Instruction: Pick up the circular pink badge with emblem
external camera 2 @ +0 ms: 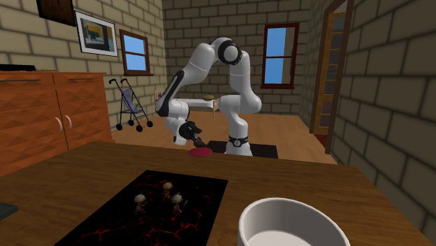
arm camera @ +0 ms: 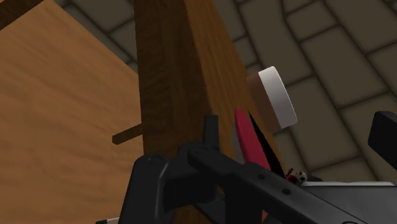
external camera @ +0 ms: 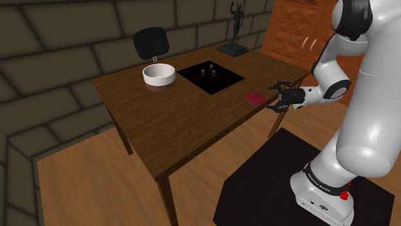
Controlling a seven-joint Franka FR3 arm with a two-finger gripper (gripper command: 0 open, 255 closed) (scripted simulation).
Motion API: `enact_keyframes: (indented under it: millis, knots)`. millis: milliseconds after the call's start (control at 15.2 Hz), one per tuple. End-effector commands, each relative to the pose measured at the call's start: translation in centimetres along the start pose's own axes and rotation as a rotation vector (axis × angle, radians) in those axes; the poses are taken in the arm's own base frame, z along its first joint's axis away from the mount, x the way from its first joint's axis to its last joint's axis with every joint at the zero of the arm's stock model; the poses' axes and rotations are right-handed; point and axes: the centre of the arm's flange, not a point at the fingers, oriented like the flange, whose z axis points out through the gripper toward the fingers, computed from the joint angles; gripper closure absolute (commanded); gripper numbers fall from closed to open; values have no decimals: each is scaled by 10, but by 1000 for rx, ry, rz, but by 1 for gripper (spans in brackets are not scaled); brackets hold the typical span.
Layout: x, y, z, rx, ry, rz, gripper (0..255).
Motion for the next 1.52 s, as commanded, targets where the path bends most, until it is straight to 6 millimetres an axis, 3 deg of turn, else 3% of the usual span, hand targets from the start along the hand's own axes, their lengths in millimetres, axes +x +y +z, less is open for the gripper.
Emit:
enact_keyframes:
  millis: [0, 330, 396, 990, 1452]
  knots:
    - [4, 12, 0, 14, 5, 1, 0]
    - [12, 29, 1, 14, 5, 1, 0]
    - [12, 28, 1, 14, 6, 1, 255]
    - [12, 29, 1, 14, 5, 1, 255]
    - [-3, -5, -1, 14, 5, 1, 255]
